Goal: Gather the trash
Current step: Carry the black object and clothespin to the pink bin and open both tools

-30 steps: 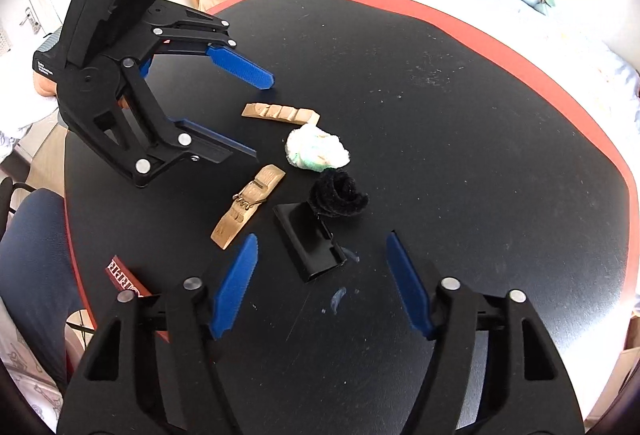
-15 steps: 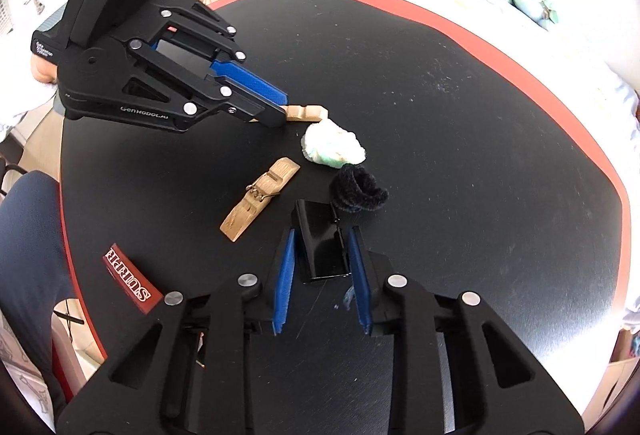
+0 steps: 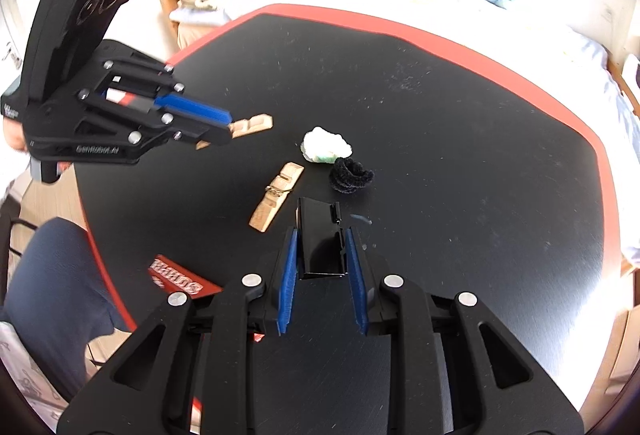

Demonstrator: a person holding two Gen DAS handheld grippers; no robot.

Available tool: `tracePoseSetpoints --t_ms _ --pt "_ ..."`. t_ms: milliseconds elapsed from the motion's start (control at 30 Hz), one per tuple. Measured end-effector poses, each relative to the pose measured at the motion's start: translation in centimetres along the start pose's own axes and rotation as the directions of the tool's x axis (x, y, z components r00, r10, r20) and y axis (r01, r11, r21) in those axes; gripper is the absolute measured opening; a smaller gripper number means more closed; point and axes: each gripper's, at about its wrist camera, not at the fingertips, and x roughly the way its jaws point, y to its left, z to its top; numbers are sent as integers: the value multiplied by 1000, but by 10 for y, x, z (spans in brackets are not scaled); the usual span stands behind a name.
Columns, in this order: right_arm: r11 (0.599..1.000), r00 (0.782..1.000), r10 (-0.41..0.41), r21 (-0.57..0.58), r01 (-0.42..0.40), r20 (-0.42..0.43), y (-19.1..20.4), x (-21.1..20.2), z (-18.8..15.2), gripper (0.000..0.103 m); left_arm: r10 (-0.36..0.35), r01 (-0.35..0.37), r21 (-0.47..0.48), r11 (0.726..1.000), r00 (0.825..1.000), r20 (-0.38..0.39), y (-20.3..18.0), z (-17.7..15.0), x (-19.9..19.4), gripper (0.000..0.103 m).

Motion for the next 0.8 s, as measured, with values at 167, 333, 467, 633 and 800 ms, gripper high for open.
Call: tracePoseSetpoints --t_ms 167,333,467,633,800 --pt "1000 999 -11 28 10 31 12 -26 -10 24 -7 8 -9 1000 1000 17 -17 -10 -21 12" --pt "997 998 -23 71 19 56 26 -51 -23 24 -16 17 -23 1000 999 40 -35 -22 -44 12" --pt "995 997 -24 101 16 79 43 -72 -38 24 -24 25 -27 999 998 58 -52 -33 -61 12" --pt "993 994 -32 114 20 103 66 -95 -55 24 -36 38 -25 999 997 72 -74 -52 -78 12" --pt "990 992 -50 137 34 118 89 -115 -80 24 -47 49 -24 998 996 80 -96 -73 -91 12"
